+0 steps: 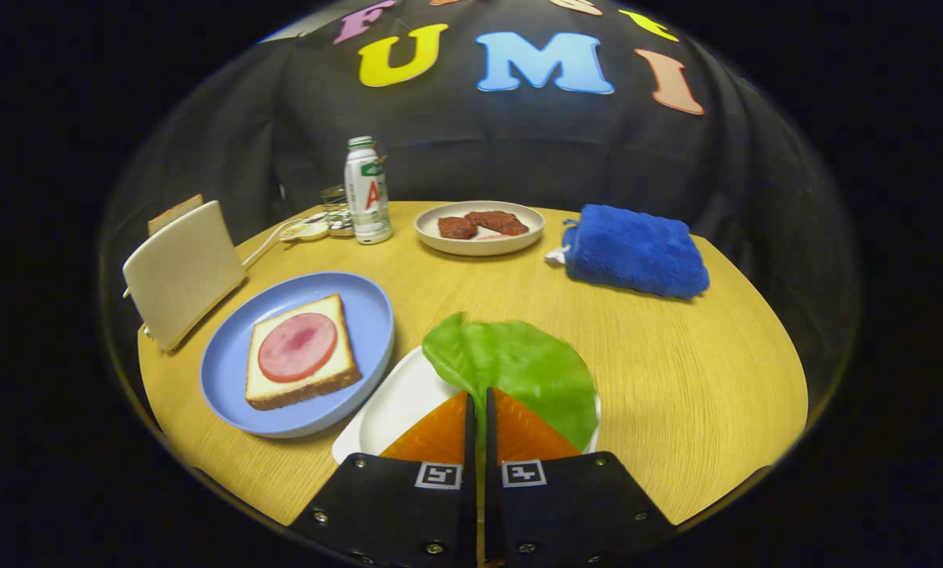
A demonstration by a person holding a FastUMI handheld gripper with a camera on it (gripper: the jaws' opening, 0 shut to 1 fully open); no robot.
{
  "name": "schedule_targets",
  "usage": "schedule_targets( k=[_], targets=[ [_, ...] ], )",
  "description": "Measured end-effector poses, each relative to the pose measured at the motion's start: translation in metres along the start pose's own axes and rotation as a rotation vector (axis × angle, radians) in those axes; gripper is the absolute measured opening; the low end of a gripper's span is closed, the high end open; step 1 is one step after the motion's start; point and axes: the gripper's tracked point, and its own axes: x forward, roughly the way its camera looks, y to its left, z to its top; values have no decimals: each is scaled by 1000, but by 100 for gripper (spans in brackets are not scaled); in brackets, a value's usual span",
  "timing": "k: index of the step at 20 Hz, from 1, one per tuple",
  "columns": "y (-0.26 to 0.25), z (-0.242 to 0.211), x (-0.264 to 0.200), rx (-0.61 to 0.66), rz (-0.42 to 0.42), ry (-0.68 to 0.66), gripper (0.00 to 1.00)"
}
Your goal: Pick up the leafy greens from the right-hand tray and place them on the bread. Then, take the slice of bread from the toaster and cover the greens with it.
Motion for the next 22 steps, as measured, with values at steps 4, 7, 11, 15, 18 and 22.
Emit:
schedule_targets(
  k=[4,7,11,15,18,22],
  targets=[
    [3,2,-1,-69,-41,0,4],
    [2,2,0,14,4,-3,5],
    [2,3,-1,31,16,-13,4],
    [3,9,-4,82,38,-49,4],
    [3,11,-5,107,40,-63,4],
    [15,36,-20,116,53,-129,4]
  ],
)
